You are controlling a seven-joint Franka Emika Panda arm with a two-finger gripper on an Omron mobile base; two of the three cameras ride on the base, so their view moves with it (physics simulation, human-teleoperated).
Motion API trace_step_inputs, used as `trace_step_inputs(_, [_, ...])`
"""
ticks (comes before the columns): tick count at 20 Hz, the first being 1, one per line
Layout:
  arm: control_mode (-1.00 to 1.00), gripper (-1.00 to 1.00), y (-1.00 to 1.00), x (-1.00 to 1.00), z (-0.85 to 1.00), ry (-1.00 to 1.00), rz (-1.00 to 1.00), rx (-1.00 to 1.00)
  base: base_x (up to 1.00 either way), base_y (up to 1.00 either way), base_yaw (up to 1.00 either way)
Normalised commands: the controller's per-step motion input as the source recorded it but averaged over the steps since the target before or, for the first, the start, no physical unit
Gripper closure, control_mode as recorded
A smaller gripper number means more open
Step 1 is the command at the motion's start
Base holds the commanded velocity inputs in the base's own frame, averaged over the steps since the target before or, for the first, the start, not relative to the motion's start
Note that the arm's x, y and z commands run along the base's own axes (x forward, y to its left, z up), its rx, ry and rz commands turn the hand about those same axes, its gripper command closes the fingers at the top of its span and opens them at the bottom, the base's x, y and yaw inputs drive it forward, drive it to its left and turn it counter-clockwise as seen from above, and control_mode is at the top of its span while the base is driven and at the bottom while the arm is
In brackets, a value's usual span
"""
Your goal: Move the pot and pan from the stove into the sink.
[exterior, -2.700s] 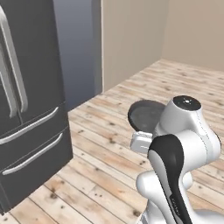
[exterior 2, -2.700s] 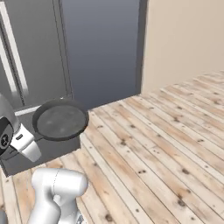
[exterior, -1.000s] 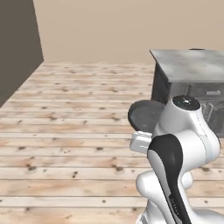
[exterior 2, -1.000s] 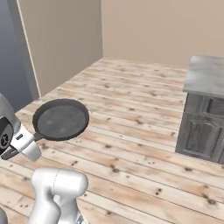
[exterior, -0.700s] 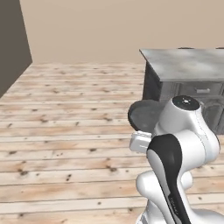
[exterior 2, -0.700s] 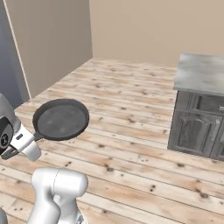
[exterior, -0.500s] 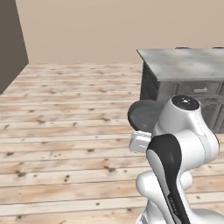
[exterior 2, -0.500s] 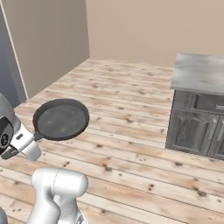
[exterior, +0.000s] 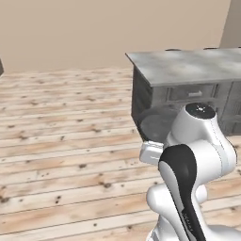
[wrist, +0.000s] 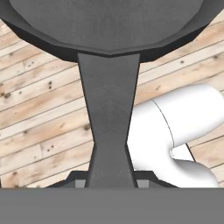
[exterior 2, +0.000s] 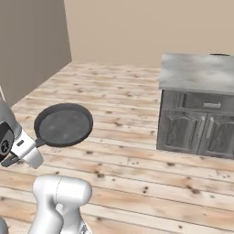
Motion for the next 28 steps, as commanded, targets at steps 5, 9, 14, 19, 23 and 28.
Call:
trace_step_inputs(5, [1.0,1.0,0.0,0.0,0.0,0.0,0.0,0.0,-0.01,-0.18,-0.28])
trace_step_inputs(9, [1.0,1.0,0.0,0.0,0.0,0.0,0.0,0.0,0.0,-0.14,-0.26])
trace_step_inputs(14, [1.0,1.0,0.0,0.0,0.0,0.0,0.0,0.0,0.0,-0.13,-0.25])
trace_step_inputs(19, [1.0,1.0,0.0,0.0,0.0,0.0,0.0,0.0,0.0,-0.14,-0.25])
trace_step_inputs(23, [1.0,1.0,0.0,0.0,0.0,0.0,0.0,0.0,-0.01,-0.18,-0.25])
trace_step_inputs(28, [1.0,1.0,0.0,0.0,0.0,0.0,0.0,0.0,0.0,-0.2,-0.27])
